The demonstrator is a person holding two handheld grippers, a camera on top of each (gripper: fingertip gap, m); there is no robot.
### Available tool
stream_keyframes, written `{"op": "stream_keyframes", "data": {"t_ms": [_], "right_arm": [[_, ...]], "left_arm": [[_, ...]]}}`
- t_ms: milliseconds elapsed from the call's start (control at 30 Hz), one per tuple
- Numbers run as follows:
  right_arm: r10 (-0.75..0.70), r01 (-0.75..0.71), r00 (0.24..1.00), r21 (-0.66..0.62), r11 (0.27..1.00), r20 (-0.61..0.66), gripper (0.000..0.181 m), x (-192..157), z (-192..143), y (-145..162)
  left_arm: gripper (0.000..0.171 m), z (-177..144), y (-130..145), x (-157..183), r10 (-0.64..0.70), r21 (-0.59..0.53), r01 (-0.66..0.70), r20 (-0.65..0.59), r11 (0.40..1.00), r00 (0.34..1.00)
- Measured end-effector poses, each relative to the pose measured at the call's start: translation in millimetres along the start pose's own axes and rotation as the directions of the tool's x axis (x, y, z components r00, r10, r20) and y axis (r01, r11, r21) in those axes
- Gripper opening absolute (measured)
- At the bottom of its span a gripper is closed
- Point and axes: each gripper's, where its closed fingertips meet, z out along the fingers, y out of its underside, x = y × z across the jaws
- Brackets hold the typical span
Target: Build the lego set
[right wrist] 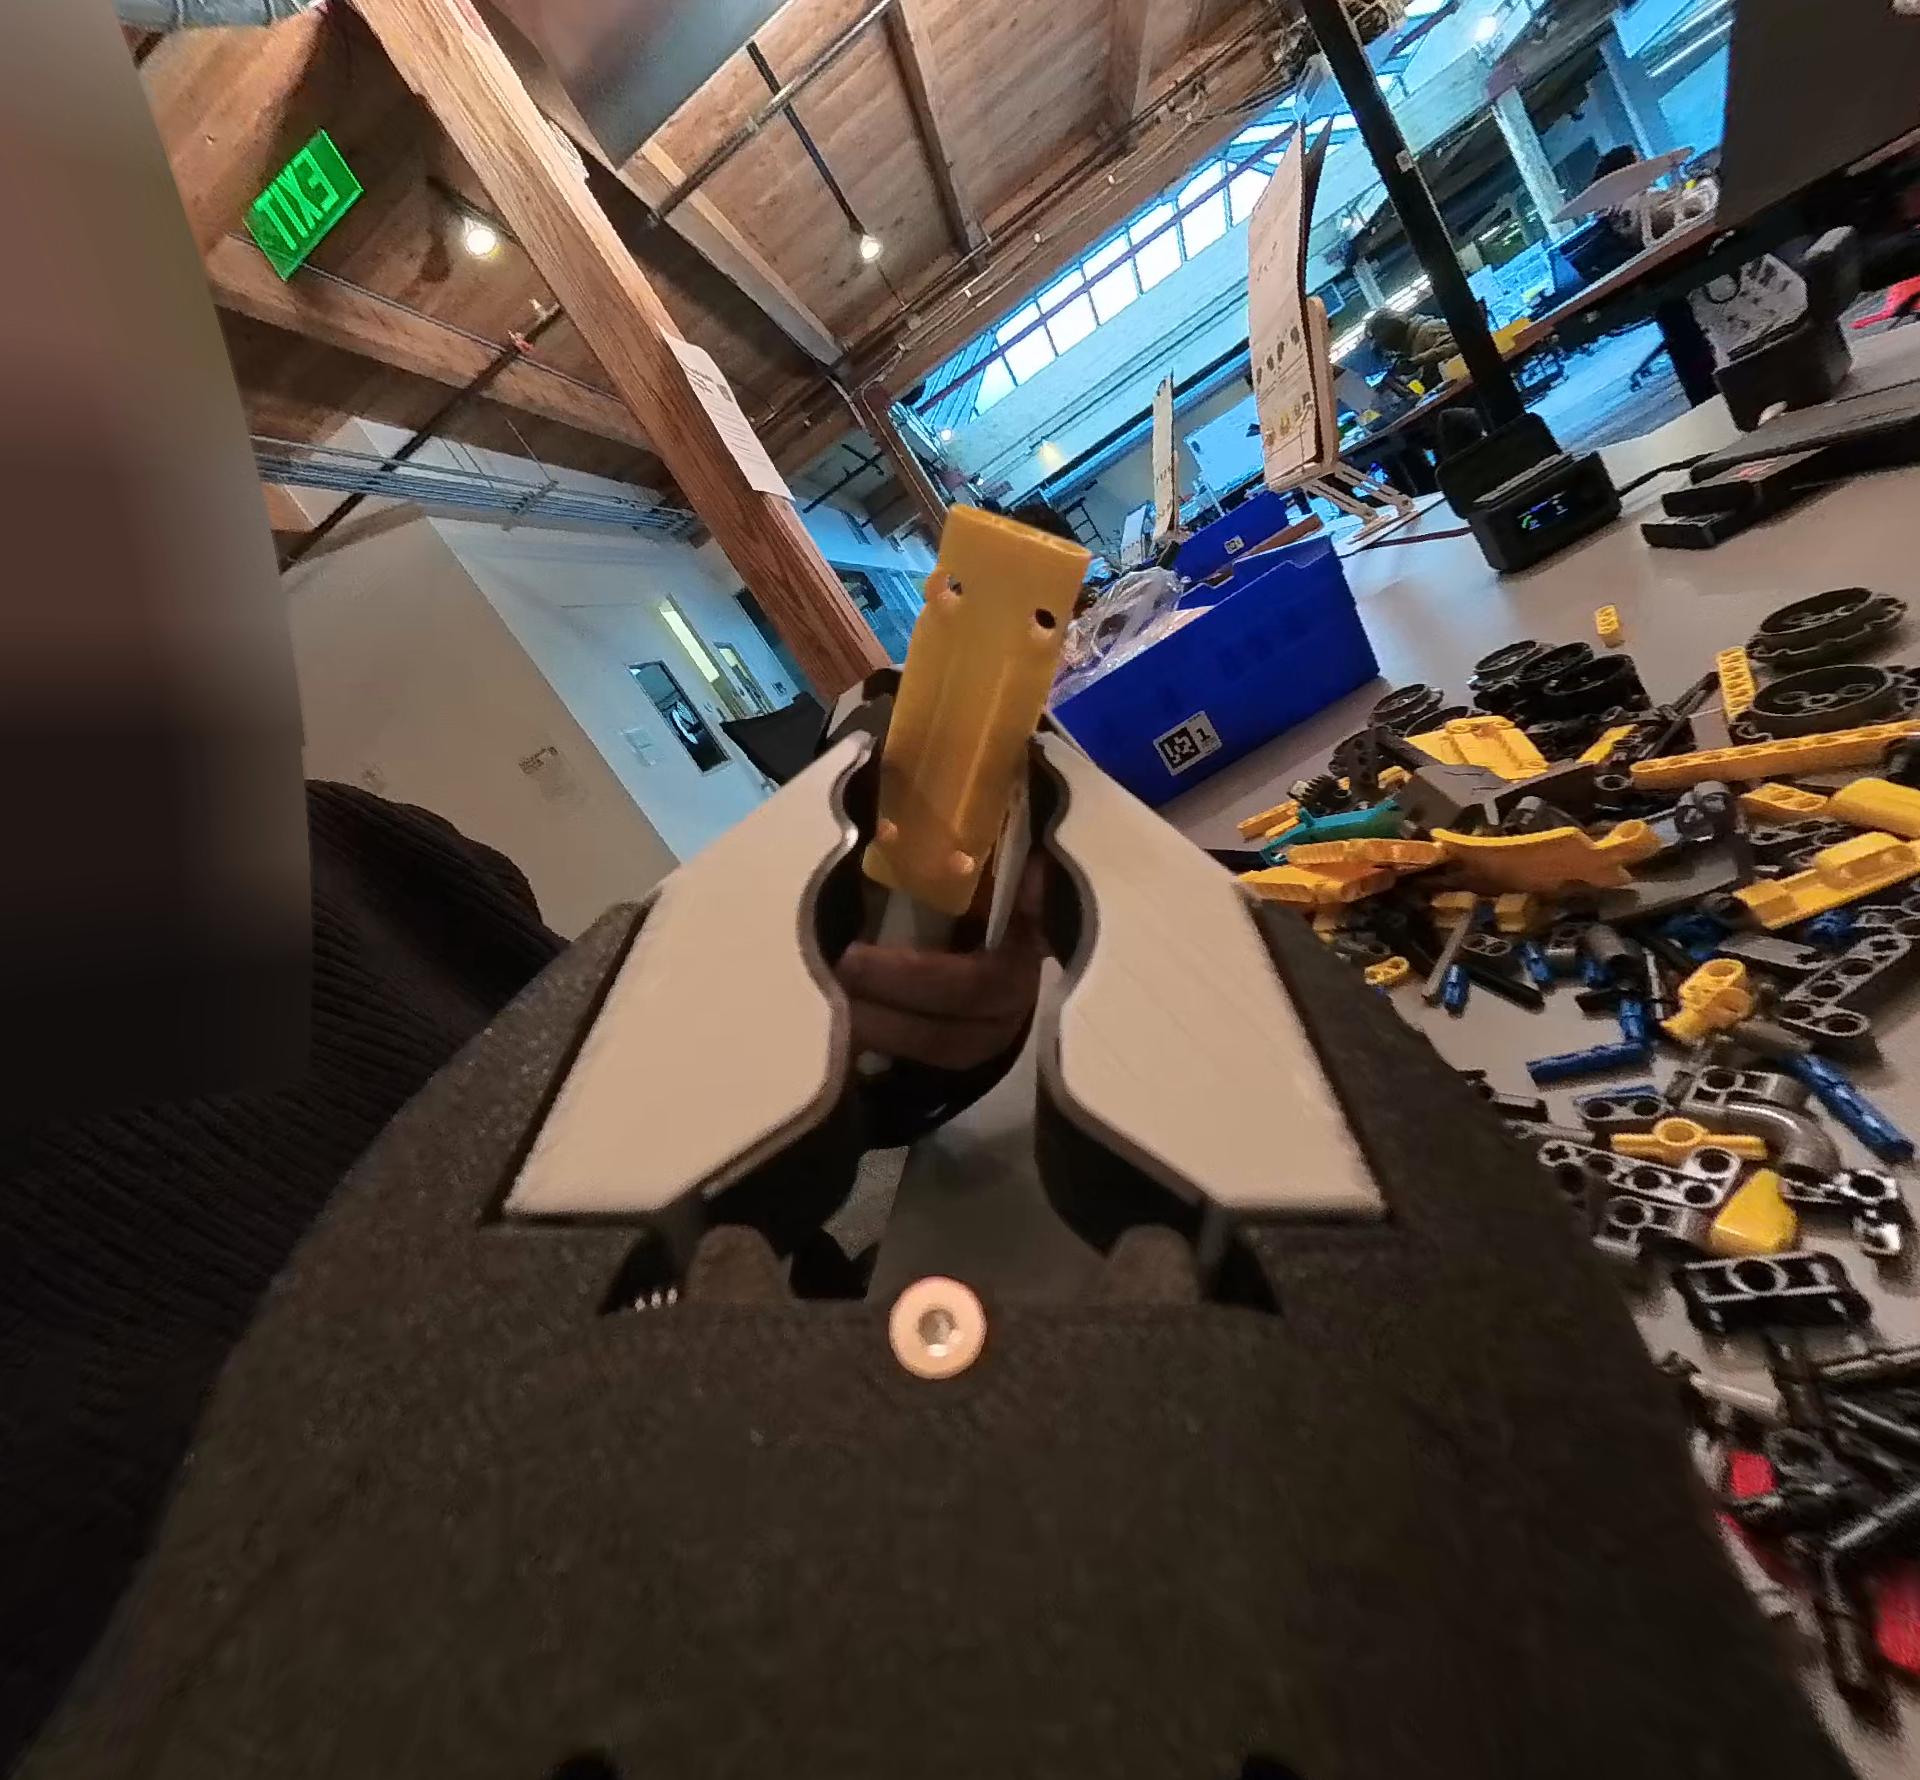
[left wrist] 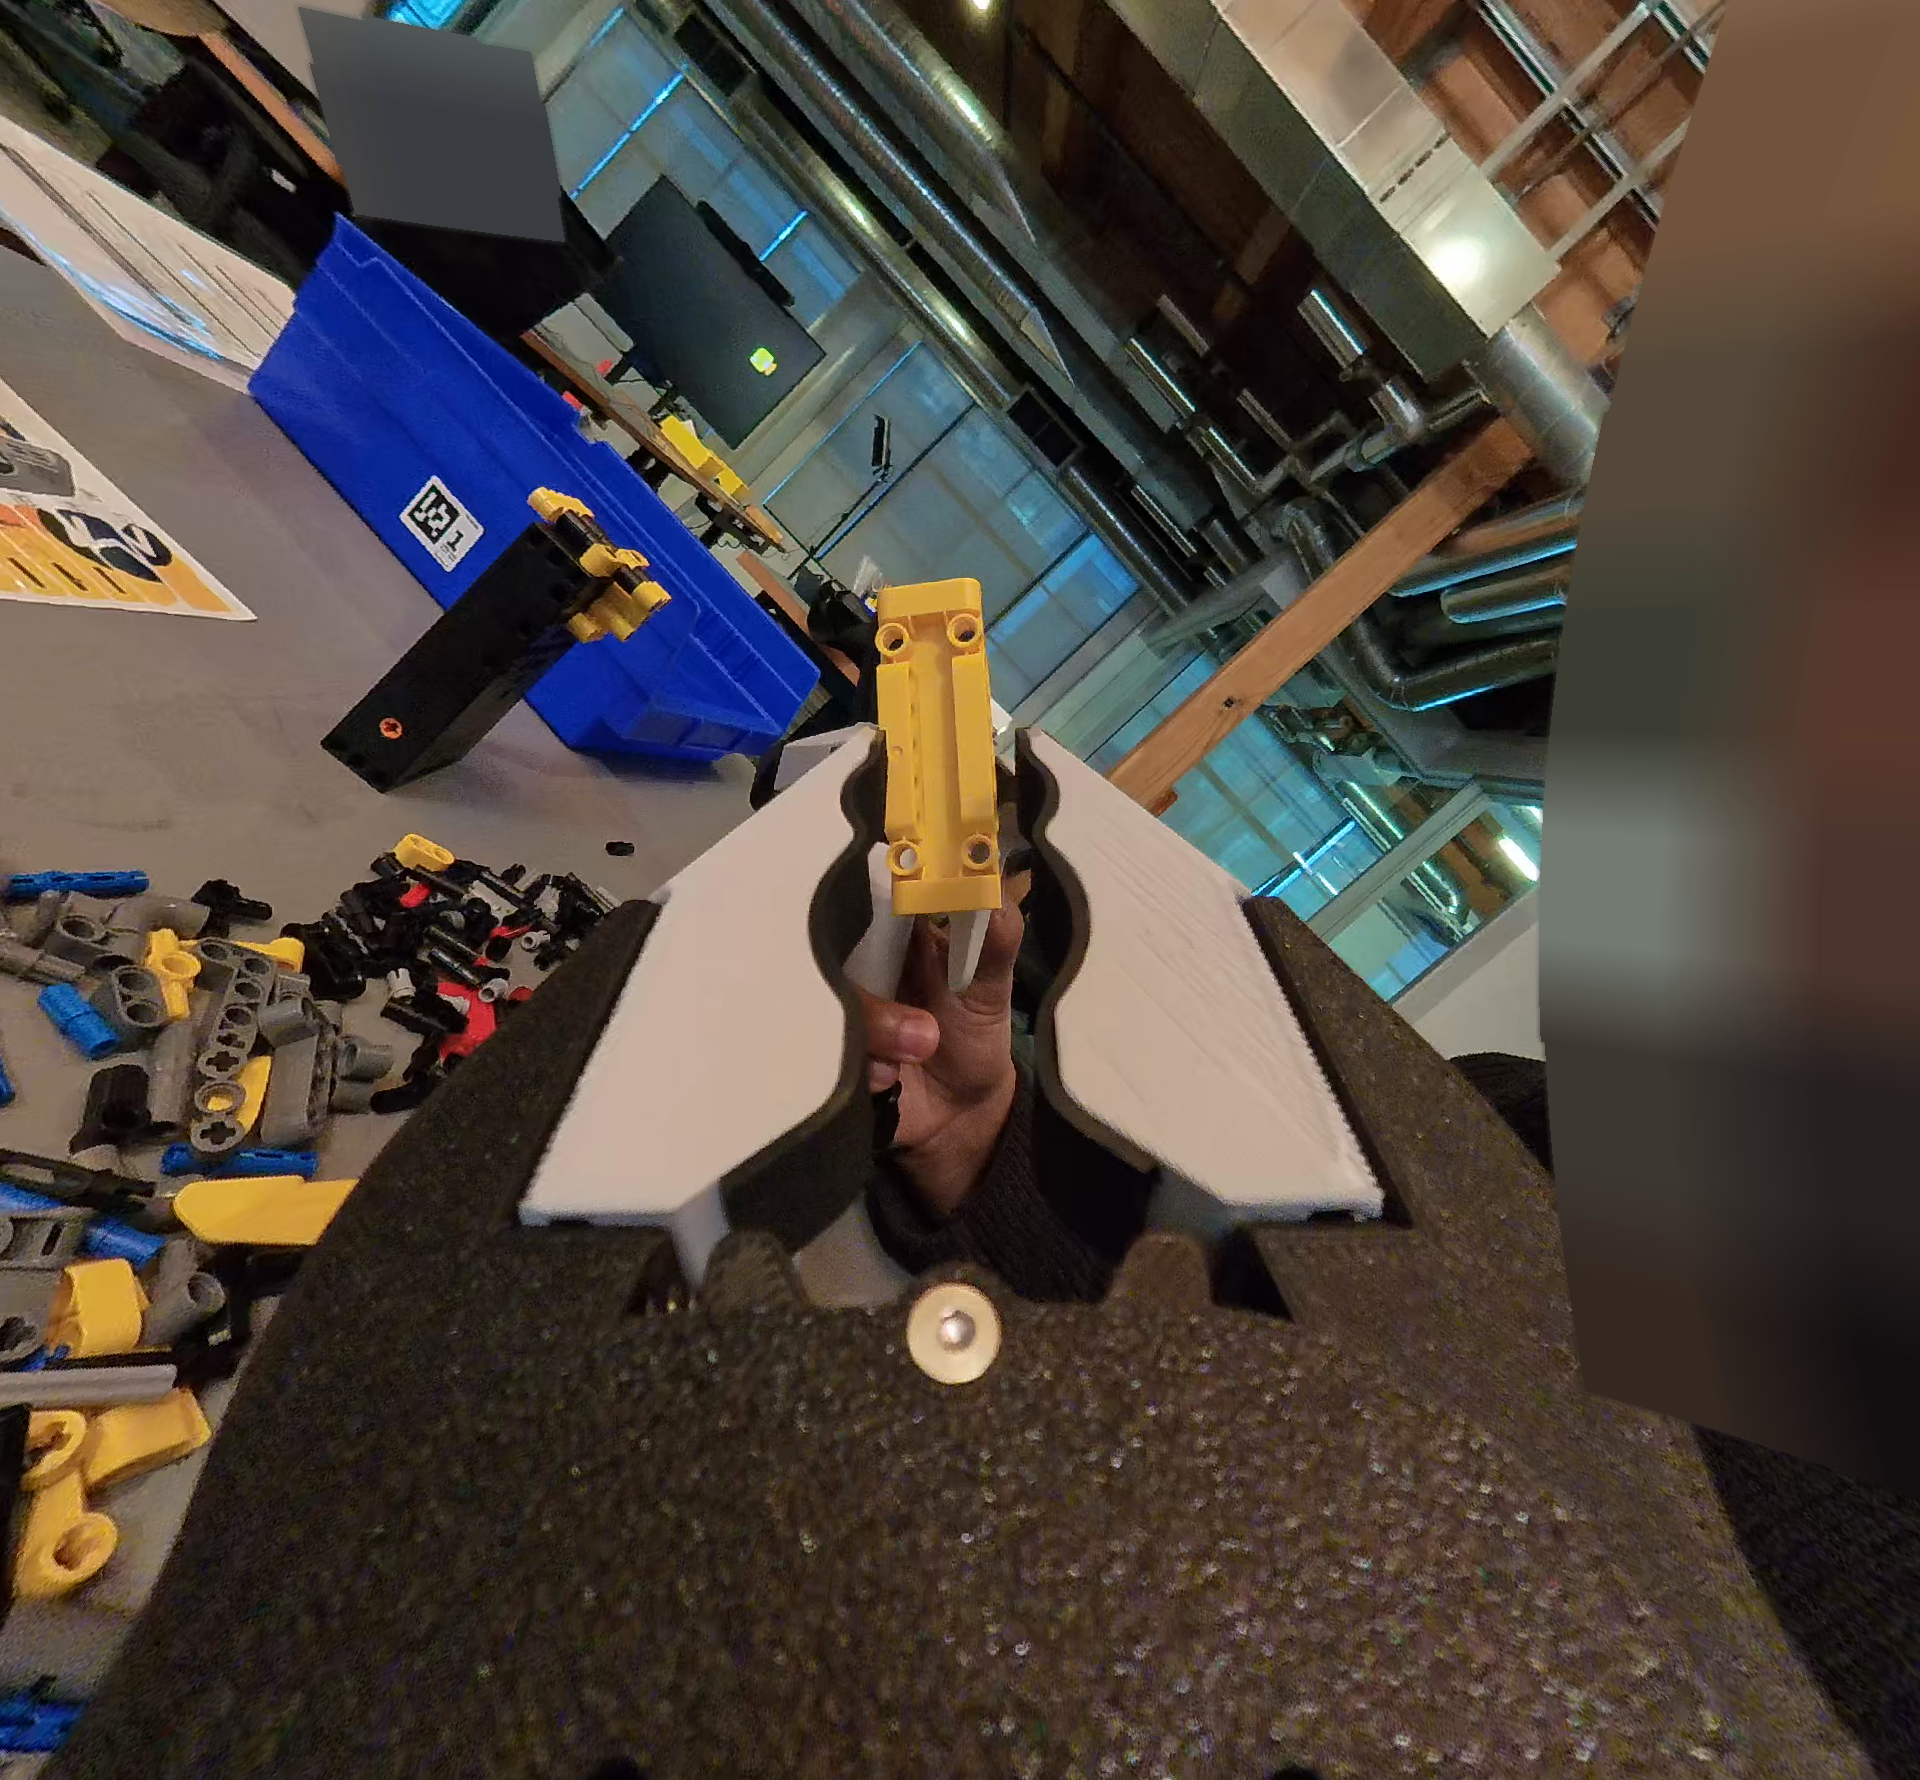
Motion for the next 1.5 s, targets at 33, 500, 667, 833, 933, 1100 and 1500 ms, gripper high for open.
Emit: {"op": "stream_keyframes", "data": {"t_ms": [33,500,667,833,933,1100,1500], "right_arm": [[-0.002,0.002,1.000,-0.002,1.000,-0.001,0.028,0,0,0],[-0.576,0.405,0.729,-0.445,0.798,-0.370,0.028,51,-15,26],[-0.681,0.449,0.639,-0.545,0.708,-0.357,0.027,57,-15,34],[-0.775,0.476,0.558,-0.651,0.591,-0.296,0.027,62,-10,50],[-0.815,0.505,0.509,-0.670,0.543,-0.276,0.028,61,-8,51],[-0.833,0.557,0.481,-0.639,0.531,-0.273,0.028,55,-5,45],[-0.898,0.605,0.360,-0.669,0.431,-0.253,0.029,53,-3,41]], "left_arm": [[0.024,0,0,0,0.002,-0.002,-0.002,-0.001,1.000,1.000],[0.027,-2,5,-28,0.111,-0.036,-0.106,0.168,0.994,0.980],[0.028,-1,19,-46,0.305,-0.175,-0.262,0.307,0.949,0.901],[0.024,-2,32,-60,0.447,-0.294,-0.353,0.376,0.888,0.811],[0.008,-4,31,-62,0.514,-0.314,-0.414,0.386,0.854,0.766],[0.007,-6,22,-54,0.490,-0.235,-0.431,0.354,0.871,0.797],[0.007,-7,12,-33,0.528,-0.118,-0.517,0.274,0.848,0.804]]}}
